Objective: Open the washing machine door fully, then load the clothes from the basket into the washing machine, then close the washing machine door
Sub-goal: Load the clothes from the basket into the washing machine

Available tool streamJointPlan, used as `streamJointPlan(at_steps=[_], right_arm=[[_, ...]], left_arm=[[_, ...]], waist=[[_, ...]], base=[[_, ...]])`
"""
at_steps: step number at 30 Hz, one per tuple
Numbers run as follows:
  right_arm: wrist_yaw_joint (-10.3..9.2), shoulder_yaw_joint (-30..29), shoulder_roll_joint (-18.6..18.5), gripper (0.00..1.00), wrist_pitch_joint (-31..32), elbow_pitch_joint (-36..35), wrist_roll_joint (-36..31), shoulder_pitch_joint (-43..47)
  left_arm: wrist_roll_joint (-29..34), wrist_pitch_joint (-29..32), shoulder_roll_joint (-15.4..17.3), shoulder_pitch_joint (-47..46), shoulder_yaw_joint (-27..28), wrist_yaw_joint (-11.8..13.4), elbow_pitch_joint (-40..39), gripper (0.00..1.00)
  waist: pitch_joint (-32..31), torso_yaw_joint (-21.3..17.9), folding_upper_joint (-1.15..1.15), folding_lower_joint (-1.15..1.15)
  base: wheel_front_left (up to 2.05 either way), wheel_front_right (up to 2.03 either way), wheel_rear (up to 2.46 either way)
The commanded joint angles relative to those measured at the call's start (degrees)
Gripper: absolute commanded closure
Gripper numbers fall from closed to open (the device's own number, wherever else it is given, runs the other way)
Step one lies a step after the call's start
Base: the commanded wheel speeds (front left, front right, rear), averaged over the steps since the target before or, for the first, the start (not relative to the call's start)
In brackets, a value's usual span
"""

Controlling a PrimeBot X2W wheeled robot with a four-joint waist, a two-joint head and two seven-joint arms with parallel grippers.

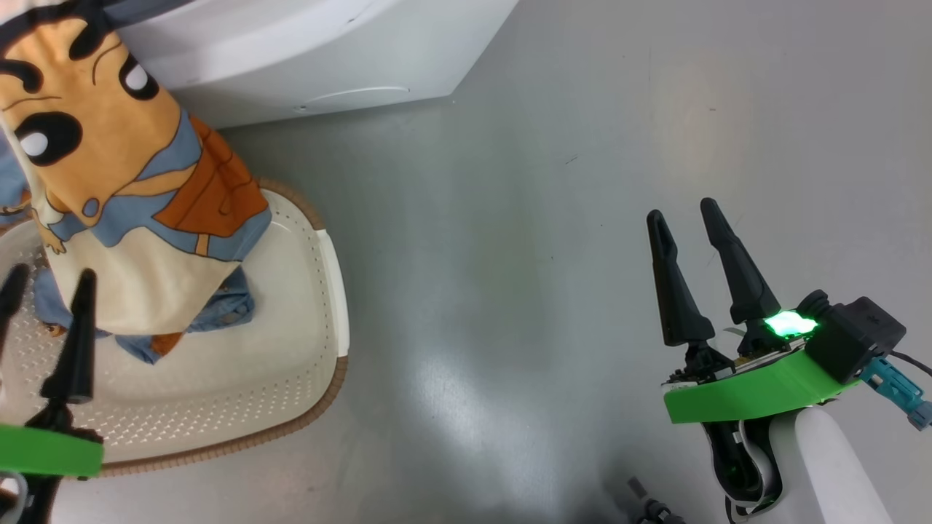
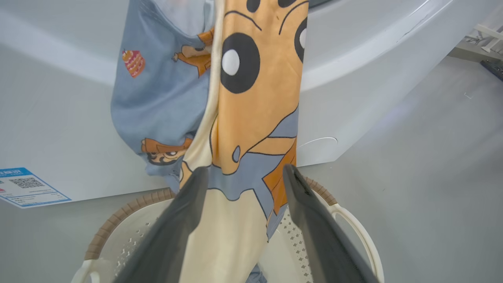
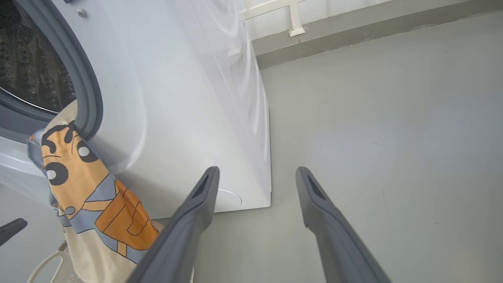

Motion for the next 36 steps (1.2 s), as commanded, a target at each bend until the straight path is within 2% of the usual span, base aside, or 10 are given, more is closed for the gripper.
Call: streamJointPlan(at_steps=[1, 18, 25, 36], right_arm=[[0.16, 1.49, -0.16, 0.00, -0.27, -1.17, 0.24, 0.83], [0.16, 2.61, -0.16, 0.00, -0.27, -1.26, 1.07, 1.10], [0.16, 2.47, -0.16, 0.00, -0.27, -1.77, 1.10, 1.67], [0.16, 2.44, -0.16, 0.00, -0.27, -1.66, 0.69, 1.35]], left_arm=[[-0.67, -0.27, 2.19, -1.19, 1.10, -0.17, 0.38, 0.00], [-8.70, -0.26, 6.46, -20.23, -15.91, -0.17, 24.02, 0.00], [-12.98, -0.26, 7.82, -24.95, -23.39, -0.17, 28.52, 0.00], [-19.98, 0.16, 7.64, -34.22, -34.30, -0.17, 31.88, 0.00]], waist=[[0.03, -0.04, 0.00, 0.00], [0.24, -2.34, 0.00, 0.00], [0.59, -3.03, 0.00, 0.00], [1.41, -2.81, 0.00, 0.00]], base=[[0.00, 0.00, 0.00], [0.00, 0.00, 0.00], [0.00, 0.00, 0.00], [0.00, 0.00, 0.00]])
